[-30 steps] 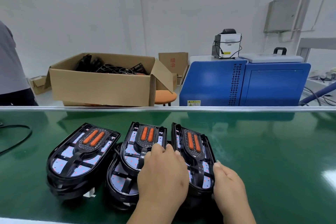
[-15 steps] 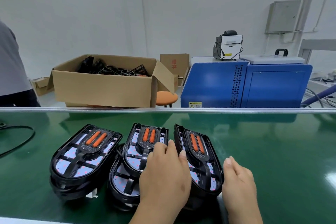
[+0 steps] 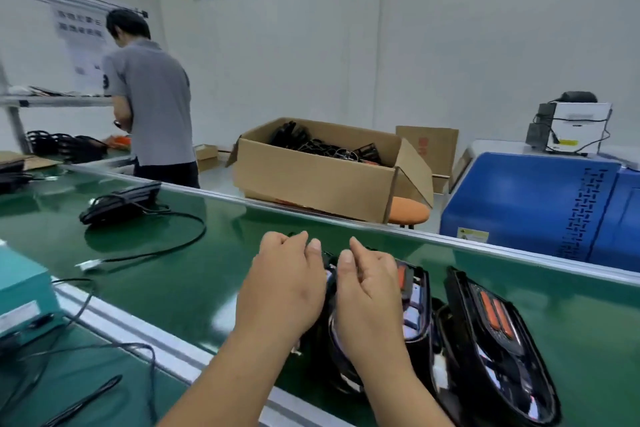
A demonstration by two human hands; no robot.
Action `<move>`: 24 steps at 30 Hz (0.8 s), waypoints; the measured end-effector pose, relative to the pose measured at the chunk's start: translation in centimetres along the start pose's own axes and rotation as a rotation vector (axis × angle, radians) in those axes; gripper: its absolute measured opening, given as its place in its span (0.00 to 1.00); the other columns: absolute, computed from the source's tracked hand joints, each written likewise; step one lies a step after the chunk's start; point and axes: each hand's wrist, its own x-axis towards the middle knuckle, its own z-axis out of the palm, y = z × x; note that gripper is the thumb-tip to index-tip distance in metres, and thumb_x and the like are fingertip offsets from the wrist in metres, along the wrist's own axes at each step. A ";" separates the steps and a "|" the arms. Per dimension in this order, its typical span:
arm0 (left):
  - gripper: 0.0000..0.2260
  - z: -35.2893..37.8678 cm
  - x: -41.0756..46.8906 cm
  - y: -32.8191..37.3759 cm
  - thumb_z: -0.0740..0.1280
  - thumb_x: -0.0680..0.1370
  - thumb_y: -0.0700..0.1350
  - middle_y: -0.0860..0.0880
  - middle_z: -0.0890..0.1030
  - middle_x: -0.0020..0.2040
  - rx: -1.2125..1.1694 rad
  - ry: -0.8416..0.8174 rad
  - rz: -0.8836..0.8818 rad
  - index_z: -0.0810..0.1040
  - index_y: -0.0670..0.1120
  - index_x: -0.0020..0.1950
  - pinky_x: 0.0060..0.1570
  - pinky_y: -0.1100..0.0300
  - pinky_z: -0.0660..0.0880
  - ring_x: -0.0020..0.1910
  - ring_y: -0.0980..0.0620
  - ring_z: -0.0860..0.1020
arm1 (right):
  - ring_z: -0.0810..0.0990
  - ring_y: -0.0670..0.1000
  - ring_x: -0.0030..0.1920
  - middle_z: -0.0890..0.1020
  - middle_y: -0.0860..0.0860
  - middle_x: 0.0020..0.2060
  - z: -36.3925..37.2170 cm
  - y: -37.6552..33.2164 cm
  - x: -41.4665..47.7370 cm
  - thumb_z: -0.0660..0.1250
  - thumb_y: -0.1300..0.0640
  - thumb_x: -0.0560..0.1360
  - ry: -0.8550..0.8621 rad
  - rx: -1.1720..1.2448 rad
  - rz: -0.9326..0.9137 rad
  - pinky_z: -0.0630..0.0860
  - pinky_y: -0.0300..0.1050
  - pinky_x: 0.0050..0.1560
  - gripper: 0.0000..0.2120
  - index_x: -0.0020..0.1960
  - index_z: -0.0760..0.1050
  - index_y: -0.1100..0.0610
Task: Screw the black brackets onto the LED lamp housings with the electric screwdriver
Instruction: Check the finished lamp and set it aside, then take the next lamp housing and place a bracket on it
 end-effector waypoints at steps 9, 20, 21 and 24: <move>0.17 -11.7 -2.8 -13.4 0.53 0.84 0.51 0.38 0.74 0.50 0.075 0.234 -0.311 0.68 0.45 0.38 0.41 0.54 0.64 0.43 0.44 0.68 | 0.69 0.49 0.61 0.66 0.40 0.50 15.2 -6.4 -3.8 0.56 0.50 0.83 -0.400 0.107 -0.116 0.62 0.39 0.62 0.22 0.75 0.68 0.55; 0.16 -22.7 -14.7 -24.5 0.57 0.83 0.48 0.41 0.78 0.47 0.134 0.494 -0.623 0.70 0.51 0.35 0.38 0.54 0.66 0.39 0.44 0.75 | 0.69 0.52 0.65 0.66 0.48 0.55 28.5 -15.9 -16.6 0.58 0.50 0.83 -0.853 0.197 -0.234 0.60 0.41 0.69 0.21 0.73 0.70 0.57; 0.16 -23.5 -15.9 -25.3 0.57 0.83 0.49 0.41 0.78 0.46 0.133 0.512 -0.657 0.72 0.51 0.35 0.36 0.55 0.66 0.37 0.45 0.74 | 0.69 0.52 0.65 0.66 0.48 0.55 29.3 -16.6 -18.0 0.58 0.50 0.83 -0.894 0.218 -0.237 0.61 0.40 0.70 0.21 0.73 0.69 0.57; 0.17 -25.6 -19.4 -27.6 0.58 0.82 0.49 0.44 0.77 0.41 0.112 0.562 -0.730 0.72 0.51 0.33 0.30 0.56 0.65 0.31 0.46 0.71 | 0.71 0.50 0.64 0.66 0.47 0.56 31.5 -18.6 -22.4 0.58 0.51 0.83 -1.029 0.268 -0.228 0.59 0.32 0.63 0.21 0.74 0.69 0.58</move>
